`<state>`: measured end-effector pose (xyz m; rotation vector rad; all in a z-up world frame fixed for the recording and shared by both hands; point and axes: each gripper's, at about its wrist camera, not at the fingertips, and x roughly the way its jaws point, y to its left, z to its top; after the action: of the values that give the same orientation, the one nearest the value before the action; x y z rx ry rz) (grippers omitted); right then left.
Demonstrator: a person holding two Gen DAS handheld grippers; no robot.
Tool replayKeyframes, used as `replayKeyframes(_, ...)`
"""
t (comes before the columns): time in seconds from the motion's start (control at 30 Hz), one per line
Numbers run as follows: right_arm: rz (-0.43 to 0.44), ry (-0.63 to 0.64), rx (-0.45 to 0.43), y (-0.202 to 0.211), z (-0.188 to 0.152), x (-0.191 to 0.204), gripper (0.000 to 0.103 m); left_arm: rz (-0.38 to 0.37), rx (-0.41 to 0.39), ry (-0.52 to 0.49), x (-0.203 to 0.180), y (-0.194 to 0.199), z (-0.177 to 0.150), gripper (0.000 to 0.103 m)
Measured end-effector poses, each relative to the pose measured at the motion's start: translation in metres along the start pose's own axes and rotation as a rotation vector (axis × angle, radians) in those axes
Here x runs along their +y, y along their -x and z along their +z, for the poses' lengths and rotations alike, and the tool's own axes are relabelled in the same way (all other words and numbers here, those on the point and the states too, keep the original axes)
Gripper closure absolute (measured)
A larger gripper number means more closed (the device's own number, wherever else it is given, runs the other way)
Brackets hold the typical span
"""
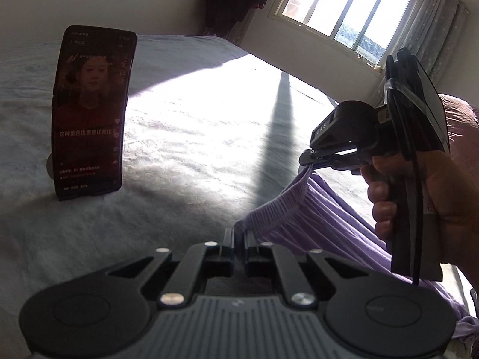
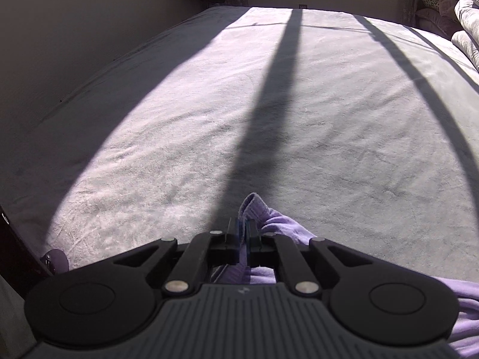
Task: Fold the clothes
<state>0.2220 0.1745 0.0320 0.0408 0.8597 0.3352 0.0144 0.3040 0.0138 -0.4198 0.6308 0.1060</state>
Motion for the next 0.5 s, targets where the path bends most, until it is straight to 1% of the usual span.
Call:
replayKeyframes(0.1, 0.018, -0.002, 0.012, -0.010, -0.001, 0.007, 0.098, 0.020, 0.009, 0.019, 0.012, -0.003, 0.003, 0.098)
replayKeyframes(0.2, 0.004, 0.013, 0.029, -0.019, -0.005, 0.014, 0.098, 0.022, 0.042, 0.058, 0.023, -0.012, 0.005, 0.098)
replayKeyframes(0.33, -0.017, 0.026, 0.043, -0.026, -0.012, 0.016, 0.097, 0.032, 0.070, 0.072, 0.029, -0.018, 0.003, 0.097)
replayKeyframes(0.47, -0.001, 0.048, 0.038, -0.020, -0.012, 0.016, 0.090, 0.054, 0.083, 0.056, 0.025, -0.019, 0.001, 0.097)
replayKeyframes(0.5, 0.002, 0.060, 0.034, -0.016, -0.012, 0.016, 0.091, 0.057, 0.084, 0.055, 0.025, -0.019, 0.001, 0.096)
